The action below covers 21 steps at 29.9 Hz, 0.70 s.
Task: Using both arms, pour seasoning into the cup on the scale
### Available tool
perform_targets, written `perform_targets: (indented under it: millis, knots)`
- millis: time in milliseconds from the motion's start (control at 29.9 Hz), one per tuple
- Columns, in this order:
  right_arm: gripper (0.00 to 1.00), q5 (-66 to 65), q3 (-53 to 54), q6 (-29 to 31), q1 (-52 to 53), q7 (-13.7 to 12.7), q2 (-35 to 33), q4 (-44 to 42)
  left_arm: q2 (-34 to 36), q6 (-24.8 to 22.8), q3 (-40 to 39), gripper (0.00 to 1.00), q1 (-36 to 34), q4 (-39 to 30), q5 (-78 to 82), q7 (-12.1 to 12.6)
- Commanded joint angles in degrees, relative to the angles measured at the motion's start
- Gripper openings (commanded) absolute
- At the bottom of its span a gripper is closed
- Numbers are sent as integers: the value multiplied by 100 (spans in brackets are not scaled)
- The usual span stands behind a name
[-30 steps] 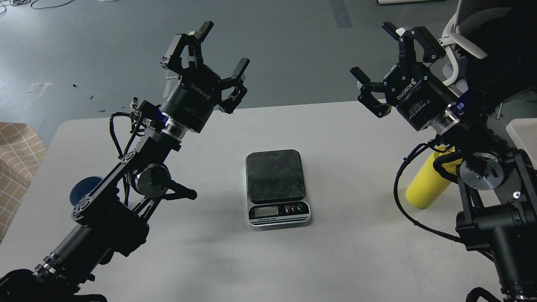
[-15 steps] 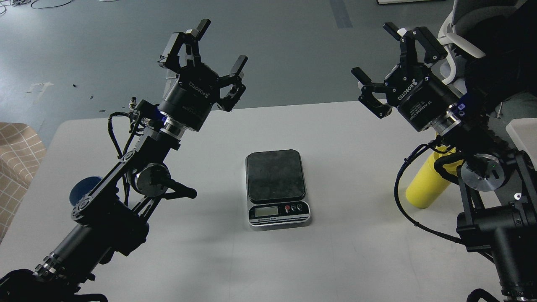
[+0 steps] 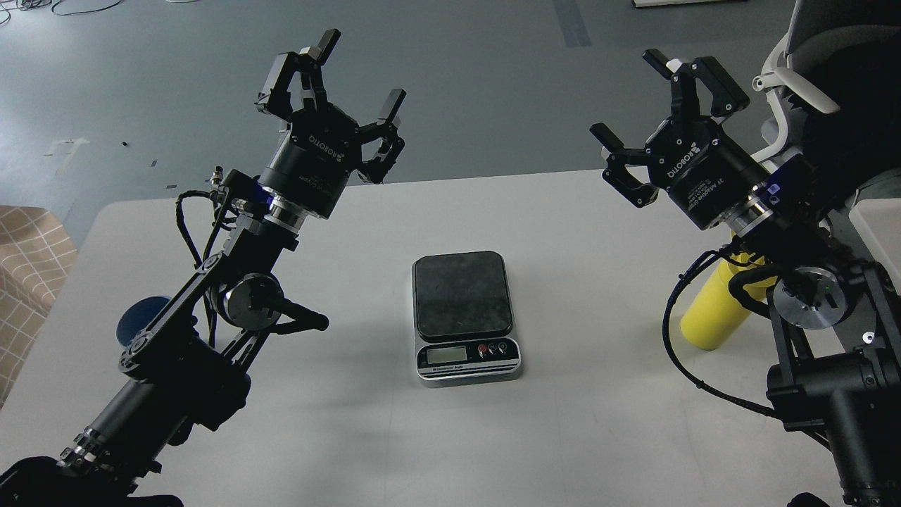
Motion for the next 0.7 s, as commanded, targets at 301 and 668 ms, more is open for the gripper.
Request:
perform_targets:
  millis: [301, 668]
  knots:
    - [100, 0, 4, 0, -27, 0, 0, 26, -7, -4, -5, 99, 4, -8, 9, 8]
    - [100, 0, 4, 0, -35, 0, 0, 26, -60, 4, 4, 99, 13, 1, 9, 8]
